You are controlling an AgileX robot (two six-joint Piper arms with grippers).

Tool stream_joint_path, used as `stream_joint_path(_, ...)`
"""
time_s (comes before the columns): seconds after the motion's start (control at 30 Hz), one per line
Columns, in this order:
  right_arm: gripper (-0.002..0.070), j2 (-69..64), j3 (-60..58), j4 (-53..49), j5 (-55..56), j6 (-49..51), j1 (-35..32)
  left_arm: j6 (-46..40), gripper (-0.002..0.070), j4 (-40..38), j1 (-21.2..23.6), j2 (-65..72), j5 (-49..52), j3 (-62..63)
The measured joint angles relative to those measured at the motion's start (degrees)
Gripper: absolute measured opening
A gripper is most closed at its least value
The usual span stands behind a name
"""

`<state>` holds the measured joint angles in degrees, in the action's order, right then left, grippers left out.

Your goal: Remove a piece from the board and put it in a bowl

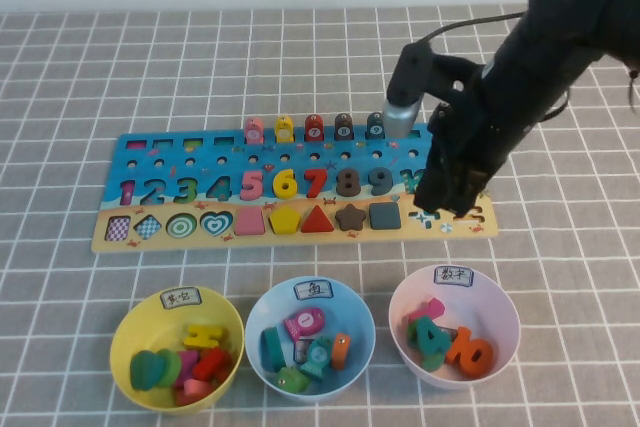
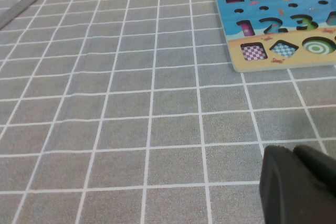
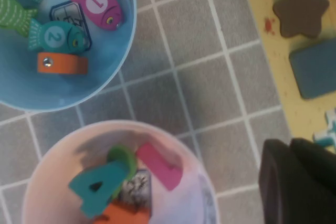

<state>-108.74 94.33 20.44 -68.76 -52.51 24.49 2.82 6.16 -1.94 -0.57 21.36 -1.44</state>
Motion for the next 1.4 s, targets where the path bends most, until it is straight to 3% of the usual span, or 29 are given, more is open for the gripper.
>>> stream_joint_path(0.17, 0.0096, -5.0, 5.1, 1.1, -0.8, -4.6, 0.1, 0.0, -0.0003, 0.0, 0.0, 0.0, 0.0, 0.0)
stream_joint_path(0.37, 0.0372, -10.2, 9.9, 0.8, -1.0, -7.7, 1.4, 0.0, -0.0003, 0.0, 0.0, 0.0, 0.0, 0.0)
stream_joint_path(0.47, 0.0425, -12.4, 12.2, -3.1, -1.0, -8.3, 2.7, 0.0, -0.0003, 0.0, 0.0, 0.0, 0.0, 0.0)
stream_joint_path(1.4, 0.0426, -23.0, 24.1, -6.4, -1.3, -11.6, 3.5, 0.0, -0.0003, 0.0, 0.0, 0.0, 0.0, 0.0)
